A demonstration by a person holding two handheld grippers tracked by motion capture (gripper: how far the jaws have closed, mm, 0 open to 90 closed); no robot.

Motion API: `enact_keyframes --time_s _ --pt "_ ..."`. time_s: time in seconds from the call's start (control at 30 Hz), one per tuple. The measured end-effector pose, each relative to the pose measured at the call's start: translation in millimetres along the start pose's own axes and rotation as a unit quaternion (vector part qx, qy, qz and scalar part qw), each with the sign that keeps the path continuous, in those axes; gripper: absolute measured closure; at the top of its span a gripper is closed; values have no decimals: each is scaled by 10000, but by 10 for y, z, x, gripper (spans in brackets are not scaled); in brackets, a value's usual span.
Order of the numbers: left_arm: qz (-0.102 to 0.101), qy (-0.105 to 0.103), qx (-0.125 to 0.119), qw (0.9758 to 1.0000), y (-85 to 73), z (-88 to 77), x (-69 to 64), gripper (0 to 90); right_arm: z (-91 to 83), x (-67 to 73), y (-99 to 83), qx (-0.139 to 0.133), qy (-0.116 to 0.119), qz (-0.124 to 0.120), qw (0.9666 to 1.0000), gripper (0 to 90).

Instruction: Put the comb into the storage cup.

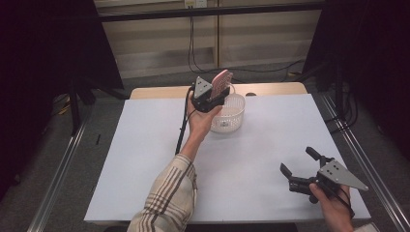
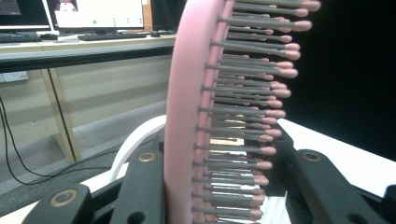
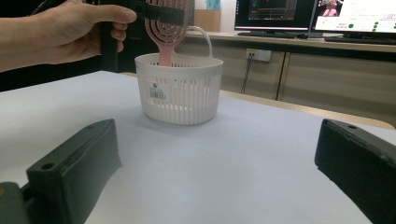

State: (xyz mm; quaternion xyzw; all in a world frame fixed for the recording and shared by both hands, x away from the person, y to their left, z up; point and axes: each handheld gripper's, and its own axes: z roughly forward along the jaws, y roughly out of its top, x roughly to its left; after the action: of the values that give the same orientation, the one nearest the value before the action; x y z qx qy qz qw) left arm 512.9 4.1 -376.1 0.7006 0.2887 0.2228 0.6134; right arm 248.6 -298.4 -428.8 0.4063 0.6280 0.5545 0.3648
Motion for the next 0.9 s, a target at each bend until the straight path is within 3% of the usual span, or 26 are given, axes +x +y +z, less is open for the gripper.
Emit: enact_keyframes --time_s 0.1,0.3,0.9 --pt "98 -20 88 9999 -33 29 -39 616 1 0 0 1 3 -13 10000 0" --pt "88 -73 149 9998 -94 69 -90 616 0 5 -2 27 2 -18 10000 0" --pt "-109 -26 186 9998 -131 79 -50 611 5 6 -4 31 7 -25 10000 0"
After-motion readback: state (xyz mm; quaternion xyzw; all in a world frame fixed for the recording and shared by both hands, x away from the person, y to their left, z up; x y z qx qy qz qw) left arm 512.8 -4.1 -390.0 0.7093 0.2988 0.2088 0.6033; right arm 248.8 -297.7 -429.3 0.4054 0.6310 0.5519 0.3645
